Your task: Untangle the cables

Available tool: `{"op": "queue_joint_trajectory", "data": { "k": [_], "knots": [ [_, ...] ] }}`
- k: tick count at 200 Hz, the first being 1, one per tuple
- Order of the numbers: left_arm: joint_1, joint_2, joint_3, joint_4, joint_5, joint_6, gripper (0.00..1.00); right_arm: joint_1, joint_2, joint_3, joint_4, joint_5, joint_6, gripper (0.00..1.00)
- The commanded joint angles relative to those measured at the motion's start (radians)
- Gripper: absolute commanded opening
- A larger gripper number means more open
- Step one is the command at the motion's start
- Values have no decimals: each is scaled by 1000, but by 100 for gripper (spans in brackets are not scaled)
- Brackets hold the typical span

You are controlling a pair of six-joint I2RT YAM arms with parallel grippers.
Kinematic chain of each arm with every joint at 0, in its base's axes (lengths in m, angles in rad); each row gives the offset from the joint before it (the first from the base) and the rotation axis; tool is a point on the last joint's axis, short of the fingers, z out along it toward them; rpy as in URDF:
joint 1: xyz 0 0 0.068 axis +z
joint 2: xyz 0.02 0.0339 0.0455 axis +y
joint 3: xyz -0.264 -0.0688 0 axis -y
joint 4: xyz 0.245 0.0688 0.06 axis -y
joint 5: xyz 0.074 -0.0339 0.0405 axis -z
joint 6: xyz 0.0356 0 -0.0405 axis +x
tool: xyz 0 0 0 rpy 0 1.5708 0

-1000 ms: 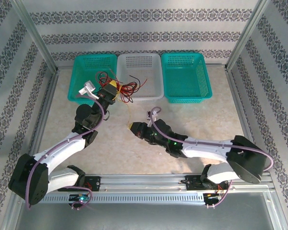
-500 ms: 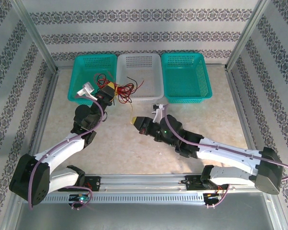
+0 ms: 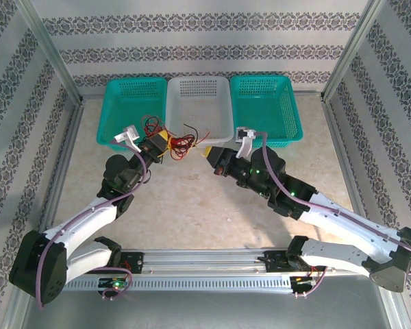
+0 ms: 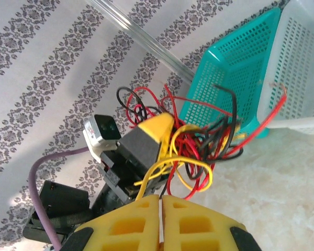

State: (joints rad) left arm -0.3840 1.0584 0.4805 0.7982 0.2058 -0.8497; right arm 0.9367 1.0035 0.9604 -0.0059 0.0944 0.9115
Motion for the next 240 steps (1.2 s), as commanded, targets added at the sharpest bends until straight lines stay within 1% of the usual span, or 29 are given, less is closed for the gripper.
{"op": "queue_joint_trajectory", "data": {
  "k": [1,21,43,65,86,103,129,143,161,180,206,226,240],
  "knots": [
    [7,-42,-22,-84,41,65,0,-16,-15,70,9,-2,-57,0],
    [6,-62,-43,-90,16,38,0,-19,-1,87,9,-8,-65,0],
    [6,-71,-71,-47,-31,-48,0,-19,23,79,14,-18,-57,0],
    [7,-106,-80,-69,-143,-141,0,-4,49,28,53,-32,-11,0],
    [6,-166,-77,-127,-277,-169,0,54,77,-27,96,-13,21,0],
    [5,-194,-58,-189,-394,-184,0,122,109,-50,126,15,24,0],
    [6,-172,-35,-213,-527,-182,0,210,169,-48,155,40,12,0],
    [6,-142,-28,-200,-576,-165,0,252,198,-21,155,41,-14,0],
    [6,-104,-13,-237,-606,-145,0,298,206,33,147,47,-82,0],
    [6,-72,-38,-193,-609,-120,0,315,186,99,122,53,-149,0],
    [5,-58,-48,-215,-572,-58,0,318,145,198,79,54,-231,0],
    [3,-65,-58,-223,-527,-20,0,305,116,277,21,102,-298,0],
    [2,-81,-76,-210,-488,-1,0,250,106,340,-51,111,-312,0]
  ]
}}
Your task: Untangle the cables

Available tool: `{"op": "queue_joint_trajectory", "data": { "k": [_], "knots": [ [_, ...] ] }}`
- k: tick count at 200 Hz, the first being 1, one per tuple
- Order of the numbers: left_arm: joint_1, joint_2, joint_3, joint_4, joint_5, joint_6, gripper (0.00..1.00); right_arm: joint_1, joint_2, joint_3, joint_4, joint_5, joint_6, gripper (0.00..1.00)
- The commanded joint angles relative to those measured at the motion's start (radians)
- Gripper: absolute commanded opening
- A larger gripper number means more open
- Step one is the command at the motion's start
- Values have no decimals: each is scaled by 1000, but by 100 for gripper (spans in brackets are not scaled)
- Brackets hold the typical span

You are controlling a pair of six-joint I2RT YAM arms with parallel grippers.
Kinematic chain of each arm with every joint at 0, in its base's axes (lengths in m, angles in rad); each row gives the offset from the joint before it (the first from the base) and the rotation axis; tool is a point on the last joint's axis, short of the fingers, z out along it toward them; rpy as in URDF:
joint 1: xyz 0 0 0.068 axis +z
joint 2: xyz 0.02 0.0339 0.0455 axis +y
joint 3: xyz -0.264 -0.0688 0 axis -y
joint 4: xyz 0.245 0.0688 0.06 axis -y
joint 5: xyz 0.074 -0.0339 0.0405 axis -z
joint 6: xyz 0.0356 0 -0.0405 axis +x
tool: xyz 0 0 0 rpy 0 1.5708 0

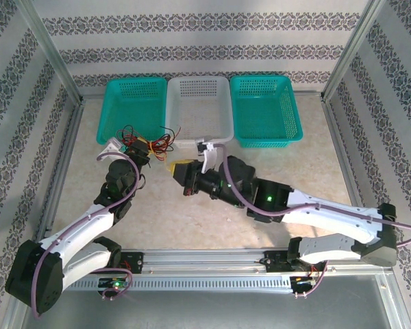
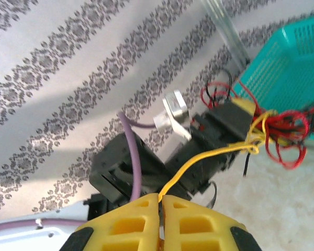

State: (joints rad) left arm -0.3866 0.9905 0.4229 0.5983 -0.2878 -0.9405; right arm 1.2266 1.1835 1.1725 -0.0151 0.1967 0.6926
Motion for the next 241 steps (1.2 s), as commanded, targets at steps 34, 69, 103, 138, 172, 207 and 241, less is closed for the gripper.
{"op": "queue_joint_trajectory", "data": {
  "k": [34,69,103,138,172,207,241],
  "knots": [
    [6,-16,-24,43,238,151,0,-205,-51,273,-221,0,-102,0],
    [6,-8,27,43,593,214,0,-389,11,424,-373,-70,-107,0],
    [6,36,74,110,920,150,0,-613,87,514,-455,-223,-62,0],
    [5,66,113,239,1060,21,0,-765,170,524,-491,-274,-56,0],
    [8,87,156,437,1068,-146,0,-857,207,357,-409,-345,8,0],
    [20,127,191,653,963,-296,0,-862,219,153,-289,-382,70,0],
    [25,155,215,735,832,-320,0,-800,199,-35,-170,-382,145,0]
  ]
}}
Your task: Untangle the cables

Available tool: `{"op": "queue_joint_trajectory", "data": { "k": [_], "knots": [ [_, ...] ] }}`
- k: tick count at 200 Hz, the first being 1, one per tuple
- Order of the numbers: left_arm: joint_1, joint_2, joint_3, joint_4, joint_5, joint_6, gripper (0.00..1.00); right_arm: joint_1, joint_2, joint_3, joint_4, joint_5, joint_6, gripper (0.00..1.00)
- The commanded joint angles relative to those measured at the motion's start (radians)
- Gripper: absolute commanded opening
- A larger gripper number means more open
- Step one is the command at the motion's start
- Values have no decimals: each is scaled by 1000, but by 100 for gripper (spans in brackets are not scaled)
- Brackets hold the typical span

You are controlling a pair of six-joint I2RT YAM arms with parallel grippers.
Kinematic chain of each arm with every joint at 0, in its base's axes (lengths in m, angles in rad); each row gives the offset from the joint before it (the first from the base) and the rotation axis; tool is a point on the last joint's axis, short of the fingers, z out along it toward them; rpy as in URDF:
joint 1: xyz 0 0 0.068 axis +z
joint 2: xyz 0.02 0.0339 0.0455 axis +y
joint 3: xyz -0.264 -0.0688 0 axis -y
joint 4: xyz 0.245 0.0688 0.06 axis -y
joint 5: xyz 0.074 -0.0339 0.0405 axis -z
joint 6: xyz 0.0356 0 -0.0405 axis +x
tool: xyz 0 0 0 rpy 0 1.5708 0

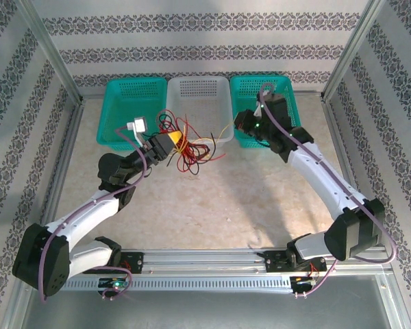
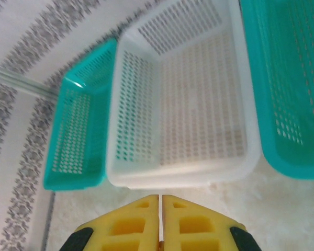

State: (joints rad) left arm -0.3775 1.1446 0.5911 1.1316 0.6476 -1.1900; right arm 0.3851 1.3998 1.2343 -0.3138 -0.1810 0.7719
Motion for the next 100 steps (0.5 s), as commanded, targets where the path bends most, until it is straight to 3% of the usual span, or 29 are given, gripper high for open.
{"op": "queue_joint_trajectory", "data": {
  "k": [1,64,100],
  "knots": [
    [15,1,47,200,-108,-69,0,44,-18,-101,130,-3,69,0],
    [68,-107,-16,61,-444,42,0,154,-81,-413,213,85,150,0],
    [155,-197,-50,-79,-510,70,0,76,-196,-577,148,133,144,0]
  ]
}}
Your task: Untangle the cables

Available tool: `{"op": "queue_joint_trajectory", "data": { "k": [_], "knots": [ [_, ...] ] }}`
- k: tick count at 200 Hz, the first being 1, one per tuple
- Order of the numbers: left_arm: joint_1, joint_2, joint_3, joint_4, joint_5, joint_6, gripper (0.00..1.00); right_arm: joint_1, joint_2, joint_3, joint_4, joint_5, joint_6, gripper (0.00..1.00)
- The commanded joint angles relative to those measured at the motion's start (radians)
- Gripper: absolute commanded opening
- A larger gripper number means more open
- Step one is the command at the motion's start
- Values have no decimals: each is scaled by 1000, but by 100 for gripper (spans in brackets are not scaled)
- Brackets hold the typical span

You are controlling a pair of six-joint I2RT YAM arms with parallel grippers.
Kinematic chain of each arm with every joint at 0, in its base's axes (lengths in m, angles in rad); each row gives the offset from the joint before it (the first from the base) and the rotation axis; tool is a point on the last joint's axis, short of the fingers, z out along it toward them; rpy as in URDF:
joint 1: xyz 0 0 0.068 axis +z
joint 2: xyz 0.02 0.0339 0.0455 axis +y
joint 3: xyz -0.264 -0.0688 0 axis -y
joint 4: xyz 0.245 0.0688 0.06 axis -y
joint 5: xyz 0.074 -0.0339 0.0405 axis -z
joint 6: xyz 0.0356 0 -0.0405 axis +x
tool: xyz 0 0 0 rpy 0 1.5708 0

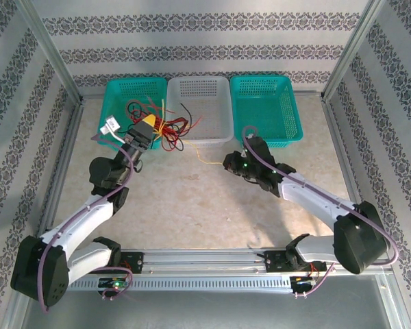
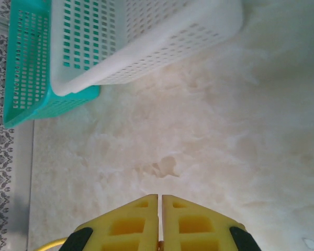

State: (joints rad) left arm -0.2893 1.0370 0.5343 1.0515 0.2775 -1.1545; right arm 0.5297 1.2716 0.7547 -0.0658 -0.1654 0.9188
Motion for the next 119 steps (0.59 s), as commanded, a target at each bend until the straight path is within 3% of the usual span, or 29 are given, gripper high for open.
{"op": "queue_joint_trajectory", "data": {
  "k": [1,22,70,119],
  "knots": [
    [69,-92,7,-4,-141,36,0,-72,-72,-101,-103,118,-4,0],
    [120,-146,-4,-100,-155,60,0,-171,-167,-158,-169,111,-21,0],
    [232,-187,-45,-139,-133,15,0,-412,-327,-184,-345,72,-90,0],
    [294,-235,-51,-256,-92,34,0,-607,-432,-86,-468,12,-172,0]
  ]
}}
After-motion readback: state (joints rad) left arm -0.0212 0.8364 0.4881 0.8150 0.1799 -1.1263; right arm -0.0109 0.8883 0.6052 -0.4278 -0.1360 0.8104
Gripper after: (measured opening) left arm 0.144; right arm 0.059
